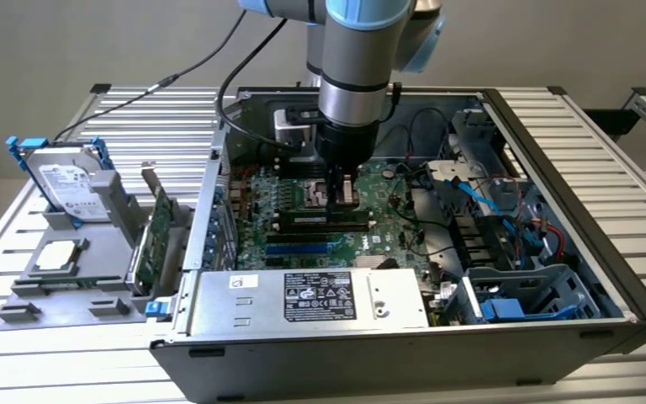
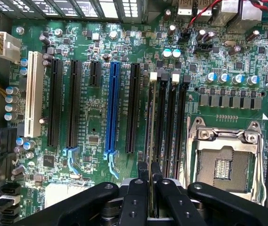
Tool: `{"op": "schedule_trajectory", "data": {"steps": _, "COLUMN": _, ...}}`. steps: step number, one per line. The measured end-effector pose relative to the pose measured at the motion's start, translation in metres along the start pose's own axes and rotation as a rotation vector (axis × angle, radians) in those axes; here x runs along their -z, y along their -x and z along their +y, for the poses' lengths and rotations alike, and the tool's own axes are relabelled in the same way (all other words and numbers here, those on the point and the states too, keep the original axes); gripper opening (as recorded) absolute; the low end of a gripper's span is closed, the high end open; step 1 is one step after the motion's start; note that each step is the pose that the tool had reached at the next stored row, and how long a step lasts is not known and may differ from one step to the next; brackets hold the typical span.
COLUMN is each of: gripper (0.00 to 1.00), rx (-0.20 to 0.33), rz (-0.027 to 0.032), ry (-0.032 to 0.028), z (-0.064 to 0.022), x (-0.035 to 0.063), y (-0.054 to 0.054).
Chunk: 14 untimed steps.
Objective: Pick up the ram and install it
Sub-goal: 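Insert the ram into the slot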
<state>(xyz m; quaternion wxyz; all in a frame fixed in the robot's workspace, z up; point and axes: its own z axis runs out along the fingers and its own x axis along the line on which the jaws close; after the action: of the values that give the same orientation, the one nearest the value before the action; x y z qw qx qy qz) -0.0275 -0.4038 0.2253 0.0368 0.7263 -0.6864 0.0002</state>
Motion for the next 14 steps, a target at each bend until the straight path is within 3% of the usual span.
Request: {"op": "schedule_trajectory", "data": {"steps": 14, "gripper": 0.14, "rx": 0.000, "rz": 0.0000, "ry": 0.0000, "z": -0.0002, "x": -0.0033, "y": 0.0002}}
